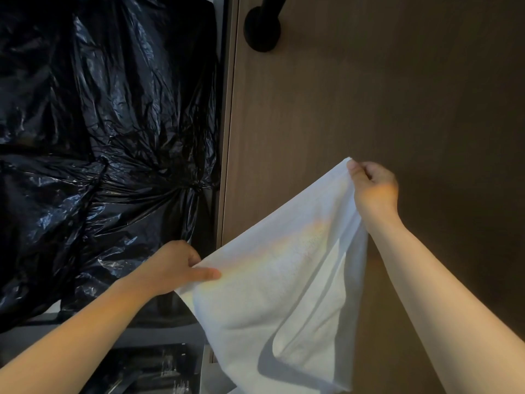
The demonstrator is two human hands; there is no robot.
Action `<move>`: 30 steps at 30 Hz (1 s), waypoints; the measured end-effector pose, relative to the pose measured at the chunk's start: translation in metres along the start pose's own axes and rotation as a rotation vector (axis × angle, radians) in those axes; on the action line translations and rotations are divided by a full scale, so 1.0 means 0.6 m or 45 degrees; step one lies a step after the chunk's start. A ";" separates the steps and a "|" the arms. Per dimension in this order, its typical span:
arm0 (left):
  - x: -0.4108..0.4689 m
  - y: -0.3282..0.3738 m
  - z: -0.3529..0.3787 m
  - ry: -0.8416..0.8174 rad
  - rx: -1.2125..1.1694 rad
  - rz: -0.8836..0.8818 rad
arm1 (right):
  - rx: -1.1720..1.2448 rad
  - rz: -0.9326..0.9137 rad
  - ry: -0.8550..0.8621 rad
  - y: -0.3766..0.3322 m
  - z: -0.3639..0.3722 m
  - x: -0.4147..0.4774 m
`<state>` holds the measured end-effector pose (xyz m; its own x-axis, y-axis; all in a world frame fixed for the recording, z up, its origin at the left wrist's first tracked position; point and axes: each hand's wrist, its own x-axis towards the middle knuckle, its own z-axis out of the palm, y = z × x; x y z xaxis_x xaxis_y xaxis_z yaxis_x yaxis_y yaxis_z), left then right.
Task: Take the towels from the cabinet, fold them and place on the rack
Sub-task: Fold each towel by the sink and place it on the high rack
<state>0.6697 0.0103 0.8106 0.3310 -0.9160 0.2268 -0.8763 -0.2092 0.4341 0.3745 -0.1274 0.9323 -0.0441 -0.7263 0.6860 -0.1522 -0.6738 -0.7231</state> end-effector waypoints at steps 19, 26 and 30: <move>0.021 0.004 -0.056 0.308 0.350 0.037 | 0.029 0.040 0.135 -0.003 -0.018 0.032; 0.021 0.016 -0.073 0.534 0.100 0.076 | 0.013 0.141 0.184 0.002 -0.034 0.044; 0.034 0.015 -0.092 0.753 -0.003 0.149 | -0.029 0.175 0.195 0.025 -0.038 0.044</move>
<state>0.6881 0.0089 0.8672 0.3716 -0.5869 0.7193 -0.9181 -0.1171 0.3787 0.3487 -0.1540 0.9414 -0.2157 -0.7807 0.5865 -0.1570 -0.5651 -0.8099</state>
